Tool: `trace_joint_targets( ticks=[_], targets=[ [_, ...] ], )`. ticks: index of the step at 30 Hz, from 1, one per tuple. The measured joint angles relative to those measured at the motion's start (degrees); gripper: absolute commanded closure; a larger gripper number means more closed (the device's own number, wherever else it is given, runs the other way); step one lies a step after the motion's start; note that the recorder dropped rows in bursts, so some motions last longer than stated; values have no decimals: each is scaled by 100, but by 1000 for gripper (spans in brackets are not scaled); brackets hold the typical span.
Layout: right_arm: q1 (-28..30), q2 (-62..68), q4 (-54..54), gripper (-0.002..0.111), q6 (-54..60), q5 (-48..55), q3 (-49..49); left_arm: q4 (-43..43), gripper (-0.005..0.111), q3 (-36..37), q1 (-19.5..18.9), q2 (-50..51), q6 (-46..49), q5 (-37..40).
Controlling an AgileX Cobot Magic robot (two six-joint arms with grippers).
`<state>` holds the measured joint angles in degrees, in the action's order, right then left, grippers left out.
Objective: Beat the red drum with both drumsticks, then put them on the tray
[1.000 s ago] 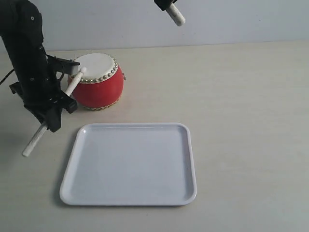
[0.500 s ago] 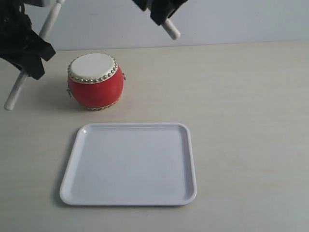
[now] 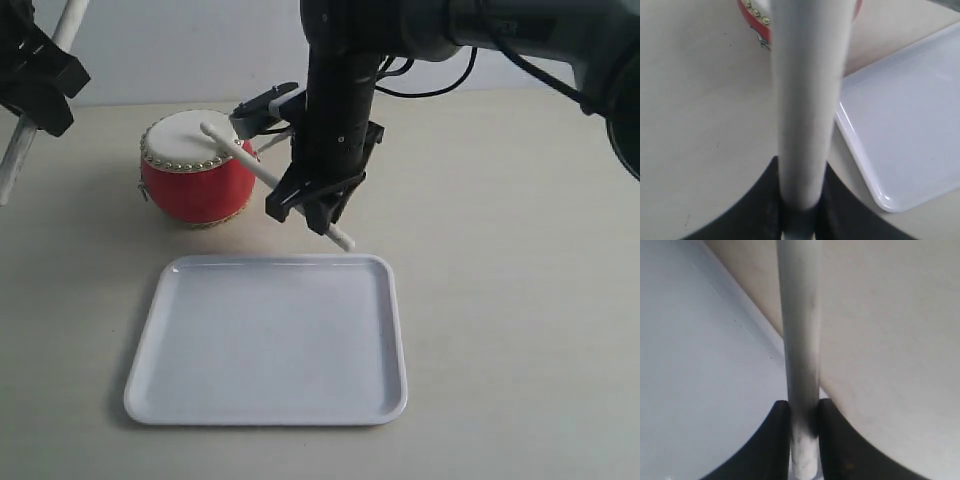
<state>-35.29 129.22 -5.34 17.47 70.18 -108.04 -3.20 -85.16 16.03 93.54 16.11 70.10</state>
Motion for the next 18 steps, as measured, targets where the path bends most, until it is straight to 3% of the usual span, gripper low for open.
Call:
trace_joint_targets(
  ticks=[8,12,18],
  targets=[
    [0,-1539,93,108,-117,-11,-283,-11,107,0,0,265,0,0],
    [0,-2355,82,108,-117,-11,-283,-332,107,0,0,1056,0,-80],
    [0,-2485,82,108,-117,12,-283,-586,107,0,0,2466,0,-43]
  ],
)
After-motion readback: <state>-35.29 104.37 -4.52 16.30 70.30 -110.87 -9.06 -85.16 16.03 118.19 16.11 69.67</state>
